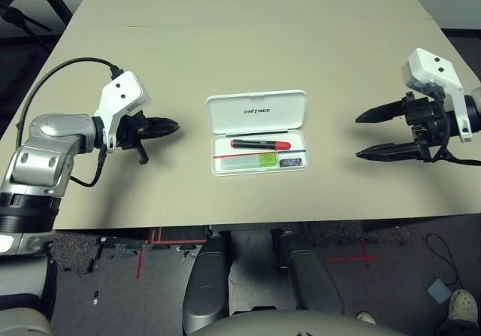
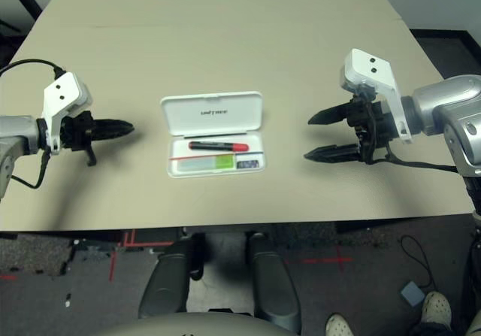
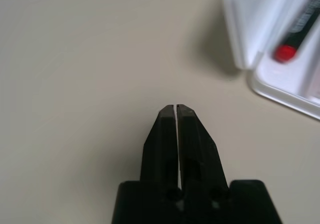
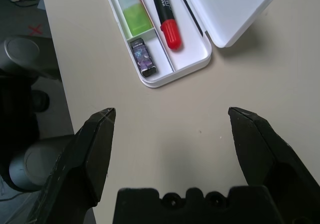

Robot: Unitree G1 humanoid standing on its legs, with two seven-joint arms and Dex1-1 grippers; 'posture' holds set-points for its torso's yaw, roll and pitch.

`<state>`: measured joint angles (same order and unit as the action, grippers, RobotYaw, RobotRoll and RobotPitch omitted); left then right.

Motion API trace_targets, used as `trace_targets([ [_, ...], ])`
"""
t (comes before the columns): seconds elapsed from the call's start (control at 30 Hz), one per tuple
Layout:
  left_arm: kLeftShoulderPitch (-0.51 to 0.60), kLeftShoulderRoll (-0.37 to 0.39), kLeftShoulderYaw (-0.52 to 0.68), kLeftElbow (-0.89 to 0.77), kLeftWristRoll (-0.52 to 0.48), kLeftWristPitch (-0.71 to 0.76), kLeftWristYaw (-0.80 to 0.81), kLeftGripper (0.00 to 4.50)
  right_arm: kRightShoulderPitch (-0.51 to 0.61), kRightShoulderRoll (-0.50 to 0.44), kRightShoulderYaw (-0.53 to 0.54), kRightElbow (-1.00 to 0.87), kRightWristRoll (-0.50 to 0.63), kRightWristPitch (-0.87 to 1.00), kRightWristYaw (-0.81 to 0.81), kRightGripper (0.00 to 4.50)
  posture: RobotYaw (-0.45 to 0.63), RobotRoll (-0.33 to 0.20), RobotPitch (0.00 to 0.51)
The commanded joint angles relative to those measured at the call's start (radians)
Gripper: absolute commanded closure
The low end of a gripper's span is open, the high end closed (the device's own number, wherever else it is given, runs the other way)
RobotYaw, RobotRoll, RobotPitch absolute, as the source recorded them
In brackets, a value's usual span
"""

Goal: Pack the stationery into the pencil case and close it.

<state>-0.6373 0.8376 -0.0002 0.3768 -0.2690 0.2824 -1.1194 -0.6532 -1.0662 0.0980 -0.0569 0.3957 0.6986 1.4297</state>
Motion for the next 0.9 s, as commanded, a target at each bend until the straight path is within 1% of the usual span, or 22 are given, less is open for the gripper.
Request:
trace_targets([
  [0.03, -0.073, -0.048, -0.013, 0.184, 0.049, -0.116, -0.005, 4.47, -0.007, 0.001, 0.0, -0.01, 0.004, -0.004, 0.001, 0.0, 0.06, 0.0, 0.227],
  [0.27, -0.227, -0.165, -0.024, 0.45, 0.096, -0.254, -0.012, 4.47, -0.009, 0.002, -0.001, -0.021, 0.001, -0.002, -0.008, 0.0, 0.05, 0.0, 0.226],
  [0.3, -0.24, -0.176, -0.023, 0.475, 0.101, -0.271, -0.015, 4.47, -0.009, 0.002, -0.002, -0.023, 0.001, -0.001, -0.009, 0.0, 0.03, 0.0, 0.224],
  [0.43, -0.295, -0.216, -0.021, 0.58, 0.115, -0.328, -0.031, 4.47, -0.004, -0.001, -0.01, -0.03, 0.005, 0.0, -0.02, 0.0, 0.01, 0.0, 0.223],
  [0.63, -0.326, -0.254, -0.022, 0.651, 0.132, -0.372, -0.066, 4.47, 0.011, -0.007, -0.023, -0.043, 0.011, 0.003, -0.036, 0.0, 0.0, 0.0, 0.224],
  [0.9, -0.344, -0.299, -0.023, 0.671, 0.148, -0.398, -0.09, 4.47, 0.019, -0.011, -0.029, -0.049, 0.015, 0.001, -0.046, 0.0, -0.01, 0.0, 0.225],
])
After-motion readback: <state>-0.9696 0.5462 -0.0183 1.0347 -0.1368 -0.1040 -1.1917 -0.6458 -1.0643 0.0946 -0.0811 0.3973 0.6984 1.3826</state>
